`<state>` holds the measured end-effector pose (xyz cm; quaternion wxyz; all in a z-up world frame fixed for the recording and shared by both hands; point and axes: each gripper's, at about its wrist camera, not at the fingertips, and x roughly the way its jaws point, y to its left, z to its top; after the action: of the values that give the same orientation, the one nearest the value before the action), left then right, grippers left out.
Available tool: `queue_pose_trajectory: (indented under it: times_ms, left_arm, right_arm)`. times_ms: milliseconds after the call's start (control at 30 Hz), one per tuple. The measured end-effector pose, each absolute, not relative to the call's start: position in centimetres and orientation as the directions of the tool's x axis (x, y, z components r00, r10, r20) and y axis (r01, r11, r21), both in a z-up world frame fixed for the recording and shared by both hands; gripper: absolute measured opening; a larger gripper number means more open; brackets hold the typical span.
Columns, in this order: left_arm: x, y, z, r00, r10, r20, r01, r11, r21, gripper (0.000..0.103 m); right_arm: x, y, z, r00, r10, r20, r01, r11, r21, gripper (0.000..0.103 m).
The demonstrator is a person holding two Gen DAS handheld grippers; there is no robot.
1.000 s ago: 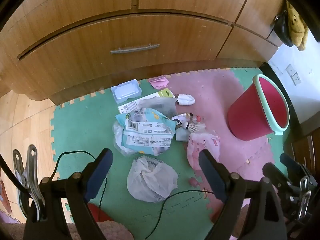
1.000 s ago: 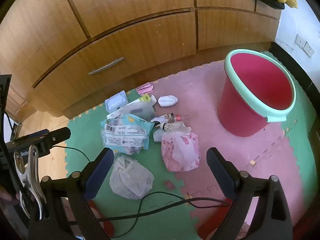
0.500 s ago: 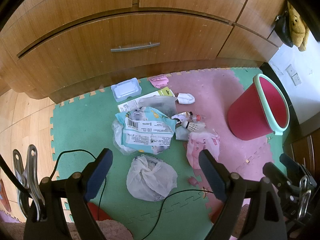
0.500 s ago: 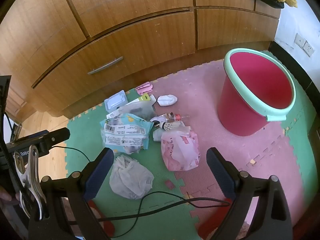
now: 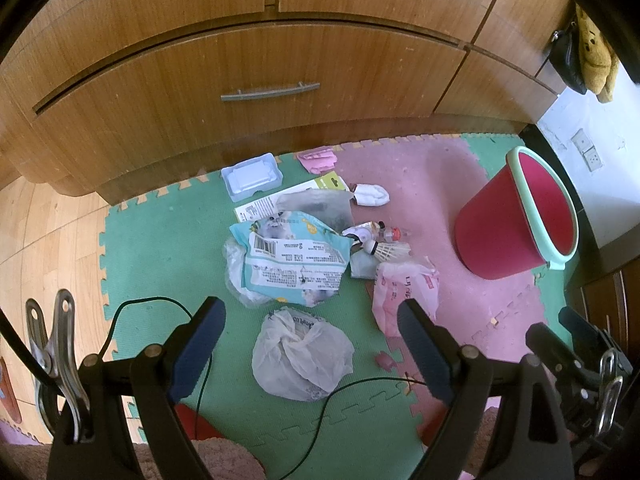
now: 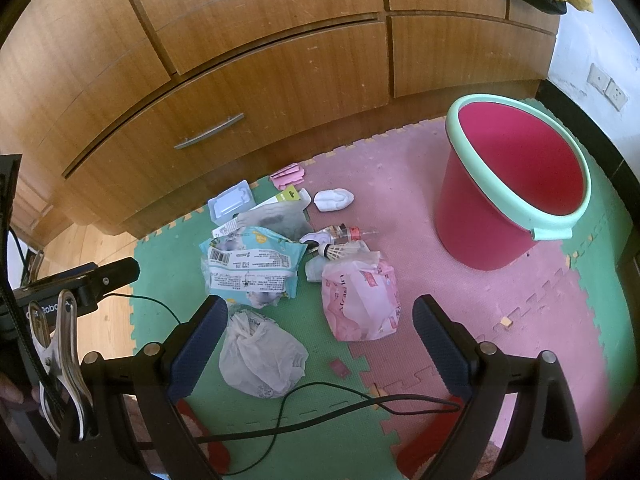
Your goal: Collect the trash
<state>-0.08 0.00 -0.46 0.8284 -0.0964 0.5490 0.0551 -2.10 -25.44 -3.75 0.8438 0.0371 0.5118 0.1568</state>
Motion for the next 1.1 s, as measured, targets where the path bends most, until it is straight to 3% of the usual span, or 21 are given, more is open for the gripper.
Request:
queue_pose_trajectory:
  times_ms: [1100]
  left_arm:
    - [0.04,-0.01,-0.46,0.385,-0.02,-0.923,-0.198,0.975,-0.104,0.091]
  right_arm:
    - [-1.87,-25.11,-3.59,0.422,0.304,-0.854,-0.226,0.948,0.226,0.096]
